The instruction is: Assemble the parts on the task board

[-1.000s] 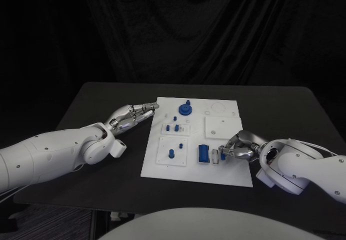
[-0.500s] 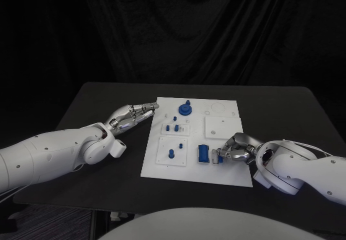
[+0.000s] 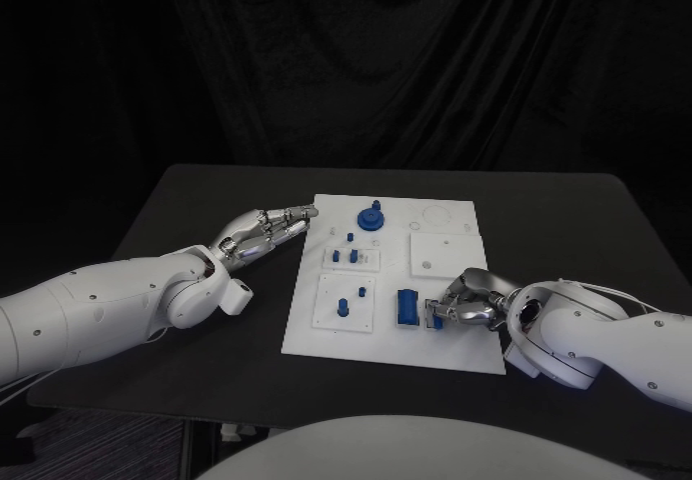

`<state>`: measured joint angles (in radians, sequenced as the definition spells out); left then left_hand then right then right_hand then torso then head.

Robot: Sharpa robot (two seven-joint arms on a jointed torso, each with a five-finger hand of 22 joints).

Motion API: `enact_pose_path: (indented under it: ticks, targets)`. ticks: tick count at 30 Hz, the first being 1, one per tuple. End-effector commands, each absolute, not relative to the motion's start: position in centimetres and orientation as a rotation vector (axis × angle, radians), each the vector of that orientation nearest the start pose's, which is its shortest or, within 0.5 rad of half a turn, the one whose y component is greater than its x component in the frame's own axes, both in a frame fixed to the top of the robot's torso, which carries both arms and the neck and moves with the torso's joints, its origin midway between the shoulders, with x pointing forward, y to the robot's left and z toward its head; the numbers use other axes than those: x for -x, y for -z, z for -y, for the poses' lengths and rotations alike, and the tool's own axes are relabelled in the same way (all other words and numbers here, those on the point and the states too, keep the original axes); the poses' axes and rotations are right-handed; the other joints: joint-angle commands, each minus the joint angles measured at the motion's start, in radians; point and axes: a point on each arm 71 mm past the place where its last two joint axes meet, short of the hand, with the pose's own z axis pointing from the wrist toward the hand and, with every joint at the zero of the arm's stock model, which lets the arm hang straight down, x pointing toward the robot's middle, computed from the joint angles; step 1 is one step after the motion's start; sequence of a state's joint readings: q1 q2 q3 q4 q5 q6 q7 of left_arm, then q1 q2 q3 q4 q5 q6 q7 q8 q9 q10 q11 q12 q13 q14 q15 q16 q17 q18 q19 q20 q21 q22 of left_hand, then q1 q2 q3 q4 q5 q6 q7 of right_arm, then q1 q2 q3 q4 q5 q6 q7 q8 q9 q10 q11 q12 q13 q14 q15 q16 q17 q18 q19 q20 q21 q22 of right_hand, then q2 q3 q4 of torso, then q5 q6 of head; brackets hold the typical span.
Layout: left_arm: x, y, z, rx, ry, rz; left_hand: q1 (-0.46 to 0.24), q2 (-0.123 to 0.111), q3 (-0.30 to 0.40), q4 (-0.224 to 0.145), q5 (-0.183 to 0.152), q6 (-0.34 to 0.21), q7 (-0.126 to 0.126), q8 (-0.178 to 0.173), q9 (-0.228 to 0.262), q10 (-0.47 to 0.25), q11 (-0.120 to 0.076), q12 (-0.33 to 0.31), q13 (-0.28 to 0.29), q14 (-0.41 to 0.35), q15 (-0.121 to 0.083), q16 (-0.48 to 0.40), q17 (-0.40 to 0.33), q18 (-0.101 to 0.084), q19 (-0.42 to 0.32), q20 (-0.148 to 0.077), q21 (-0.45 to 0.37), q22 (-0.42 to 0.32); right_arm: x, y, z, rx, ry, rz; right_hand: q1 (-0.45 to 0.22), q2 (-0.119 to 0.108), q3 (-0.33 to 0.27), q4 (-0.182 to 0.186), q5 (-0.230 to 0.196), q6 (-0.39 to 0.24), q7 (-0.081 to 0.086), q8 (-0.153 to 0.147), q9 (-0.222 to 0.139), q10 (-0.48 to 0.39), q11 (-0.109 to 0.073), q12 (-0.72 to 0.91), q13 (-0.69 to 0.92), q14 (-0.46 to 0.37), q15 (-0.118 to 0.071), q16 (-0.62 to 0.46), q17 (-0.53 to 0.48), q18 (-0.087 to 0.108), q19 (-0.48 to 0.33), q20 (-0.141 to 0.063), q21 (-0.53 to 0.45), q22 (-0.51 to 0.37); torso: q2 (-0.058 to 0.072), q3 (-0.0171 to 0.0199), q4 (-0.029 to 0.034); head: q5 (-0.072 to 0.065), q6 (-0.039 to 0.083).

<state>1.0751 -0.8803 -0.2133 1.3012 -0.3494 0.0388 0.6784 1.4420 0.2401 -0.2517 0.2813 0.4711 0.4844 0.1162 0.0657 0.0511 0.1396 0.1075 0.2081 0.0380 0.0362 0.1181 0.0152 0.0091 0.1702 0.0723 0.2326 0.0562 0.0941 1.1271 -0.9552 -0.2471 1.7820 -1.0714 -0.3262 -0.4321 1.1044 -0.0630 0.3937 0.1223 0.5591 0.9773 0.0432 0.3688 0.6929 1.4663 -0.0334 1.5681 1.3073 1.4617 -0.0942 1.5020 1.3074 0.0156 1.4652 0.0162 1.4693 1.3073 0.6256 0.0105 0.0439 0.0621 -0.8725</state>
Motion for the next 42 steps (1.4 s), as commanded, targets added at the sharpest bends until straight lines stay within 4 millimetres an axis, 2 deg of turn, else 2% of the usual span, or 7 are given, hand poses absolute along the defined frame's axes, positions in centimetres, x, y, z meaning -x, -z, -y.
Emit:
enact_pose_path:
  ticks: [1, 5, 10, 14, 29, 37, 42]
  targets:
    - [-45.03, 28.56, -27.25, 0.695, 1.658, -1.631, 0.007, 0.001, 0.005, 0.001, 0.003, 0.000, 0.004, 0.006, 0.001, -0.003, 0.003, -0.002, -0.001, -0.004, 0.005, 0.002, 0.001, 0.011, 0.000, 0.008, 0.005, 0.001, -37.86, 28.65, 20.58, -0.330, -0.547, -2.228, -0.006, 0.006, 0.058, -0.049, -0.007, -0.007, 0.001, 0.003, -0.002, 0.105, 0.004, 0.003, 0.263, 0.078, 0.003, -0.004, 0.098, 0.013, 0.056, 0.003, -0.007, 0.225, 0.000, 0.0000, 0.0009, -0.002, 0.000]
    - [-45.03, 28.57, -27.27, 0.696, 1.658, -1.632, 0.007, 0.001, 0.005, 0.001, 0.003, 0.000, 0.004, 0.006, 0.001, -0.003, 0.003, -0.002, -0.001, -0.004, 0.005, 0.002, 0.001, 0.011, 0.000, 0.008, 0.005, 0.001, -37.88, 28.67, 20.53, -0.328, -0.547, -2.230, -0.012, 0.007, 0.056, -0.047, -0.014, -0.007, 0.001, 0.004, -0.002, 0.105, 0.004, 0.003, 0.263, 0.077, 0.003, -0.004, 0.097, 0.013, 0.055, 0.004, -0.008, 0.225, 0.000, 0.0001, 0.0010, -0.001, 0.000]
    - [-45.04, 28.58, -27.26, 0.696, 1.658, -1.633, 0.007, 0.001, 0.005, 0.001, 0.003, 0.001, 0.004, 0.006, 0.001, -0.004, 0.002, -0.002, -0.001, -0.003, 0.005, 0.002, 0.001, 0.011, 0.000, 0.008, 0.005, 0.001, -37.93, 28.72, 20.59, -0.329, -0.542, -2.231, -0.058, 0.014, 0.037, -0.022, -0.096, -0.010, 0.003, 0.001, -0.005, 0.105, 0.006, 0.003, 0.263, 0.077, 0.005, -0.005, 0.095, 0.014, 0.054, 0.005, -0.010, 0.224, 0.000, 0.0000, 0.0011, -0.001, 0.000]
    - [-45.04, 28.59, -27.22, 0.696, 1.659, -1.634, 0.007, 0.001, 0.005, 0.001, 0.003, 0.001, 0.004, 0.006, 0.001, -0.004, 0.002, -0.002, -0.001, -0.003, 0.005, 0.002, 0.001, 0.011, 0.000, 0.008, 0.005, 0.001, -37.99, 28.76, 20.67, -0.331, -0.536, -2.233, -0.079, 0.016, 0.010, -0.008, -0.086, -0.010, 0.003, 0.001, -0.007, 0.105, 0.007, 0.003, 0.263, 0.077, 0.006, -0.006, 0.094, 0.014, 0.054, 0.006, -0.010, 0.224, -0.001, -0.0006, 0.0003, -0.001, 0.000]
    - [-45.05, 28.68, -27.18, 0.698, 1.660, -1.640, 0.008, 0.001, 0.006, 0.001, 0.004, 0.001, 0.005, 0.006, 0.001, -0.004, 0.002, -0.003, -0.001, -0.003, 0.006, 0.002, 0.001, 0.011, 0.001, 0.009, 0.006, 0.002, -38.07, 28.63, 20.75, -0.330, -0.536, -2.210, -0.160, 0.036, -0.125, 0.091, -0.320, -0.012, 0.008, -0.009, -0.023, 0.105, 0.012, 0.003, 0.263, 0.078, 0.010, -0.004, 0.098, 0.014, 0.055, 0.011, -0.011, 0.224, 0.000, 0.0007, 0.0006, 0.001, 0.000]
    - [-45.03, 28.76, -27.13, 0.700, 1.662, -1.645, 0.009, 0.001, 0.006, 0.001, 0.005, 0.002, 0.006, 0.007, 0.001, -0.005, 0.002, -0.003, -0.001, -0.003, 0.006, 0.002, 0.001, 0.011, 0.001, 0.009, 0.005, 0.001, -38.11, 28.47, 20.81, -0.326, -0.543, -2.188, -0.170, 0.047, -0.147, 0.112, -0.343, -0.010, 0.007, -0.005, -0.022, 0.105, 0.011, 0.003, 0.263, 0.079, 0.009, -0.002, 0.101, 0.014, 0.056, 0.010, -0.009, 0.225, 0.000, 0.0002, 0.0000, 0.000, 0.000]
    - [-45.01, 28.79, -27.14, 0.702, 1.662, -1.647, 0.009, 0.001, 0.006, 0.001, 0.005, 0.002, 0.006, 0.007, 0.001, -0.005, 0.002, -0.003, -0.001, -0.003, 0.006, 0.002, 0.001, 0.011, 0.001, 0.009, 0.005, 0.001, -38.13, 28.45, 20.90, -0.326, -0.543, -2.184, -0.162, 0.057, -0.152, 0.115, -0.323, 0.001, 0.002, 0.005, -0.016, 0.105, 0.007, 0.003, 0.263, 0.079, 0.007, -0.002, 0.100, 0.014, 0.056, 0.009, -0.010, 0.225, 0.000, 0.0005, 0.0011, 0.000, 0.000]
